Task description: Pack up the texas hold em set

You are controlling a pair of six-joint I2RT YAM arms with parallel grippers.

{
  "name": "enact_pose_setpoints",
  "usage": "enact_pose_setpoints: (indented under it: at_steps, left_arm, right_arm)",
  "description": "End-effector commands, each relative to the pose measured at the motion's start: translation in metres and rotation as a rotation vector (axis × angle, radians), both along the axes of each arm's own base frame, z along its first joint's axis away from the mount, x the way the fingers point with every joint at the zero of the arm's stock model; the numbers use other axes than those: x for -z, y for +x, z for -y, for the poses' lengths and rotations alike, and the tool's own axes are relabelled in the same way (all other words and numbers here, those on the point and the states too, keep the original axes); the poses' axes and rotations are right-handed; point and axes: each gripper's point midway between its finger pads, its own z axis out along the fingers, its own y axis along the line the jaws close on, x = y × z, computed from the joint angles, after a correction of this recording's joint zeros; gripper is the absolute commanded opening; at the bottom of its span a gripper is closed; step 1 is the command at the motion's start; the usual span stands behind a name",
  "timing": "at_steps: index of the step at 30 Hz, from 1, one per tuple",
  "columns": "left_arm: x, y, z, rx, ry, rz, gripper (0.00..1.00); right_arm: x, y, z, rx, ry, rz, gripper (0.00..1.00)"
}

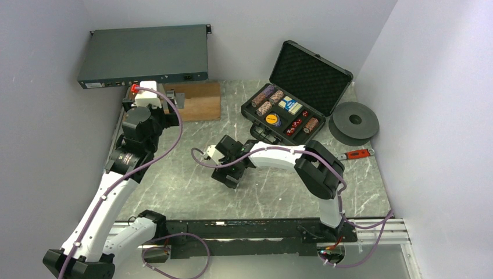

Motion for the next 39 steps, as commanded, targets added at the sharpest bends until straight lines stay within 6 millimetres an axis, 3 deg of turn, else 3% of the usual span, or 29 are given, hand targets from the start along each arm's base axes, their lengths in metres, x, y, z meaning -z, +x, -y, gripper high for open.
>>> enact_pose_setpoints:
  at_steps: [1, 7, 15, 30, 33, 36, 39]
  left_arm:
    - [-0.024, -0.001, 0.000, 0.004, -0.035, 0.060, 0.95]
    - [-0.023, -0.001, 0.000, 0.002, -0.037, 0.057, 0.95]
    - [-0.022, 0.000, 0.000, 0.002, -0.037, 0.054, 0.94]
    - [-0.021, 0.000, 0.001, 0.007, -0.040, 0.053, 0.94]
    - [-0.021, 0.001, 0.001, 0.007, -0.040, 0.052, 0.94]
    - [-0.022, 0.001, 0.001, 0.007, -0.040, 0.053, 0.94]
    - [-0.021, 0.001, 0.001, 0.006, -0.040, 0.052, 0.94]
  right_arm:
    - [0.009, -0.004, -0.005, -0.047, -0.010, -0.059, 0.70]
    - [0.014, -0.006, 0.003, -0.032, -0.045, -0.064, 0.59]
    - [0.019, -0.006, 0.012, -0.004, -0.095, -0.042, 0.70]
    - [0.035, -0.011, 0.025, 0.007, -0.184, -0.013, 0.71]
    - [0.037, -0.012, 0.025, 0.005, -0.186, -0.016, 0.63]
    - [0.036, -0.011, 0.025, 0.003, -0.189, -0.012, 0.45]
    - [0.036, -0.011, 0.026, 0.004, -0.197, -0.006, 0.34]
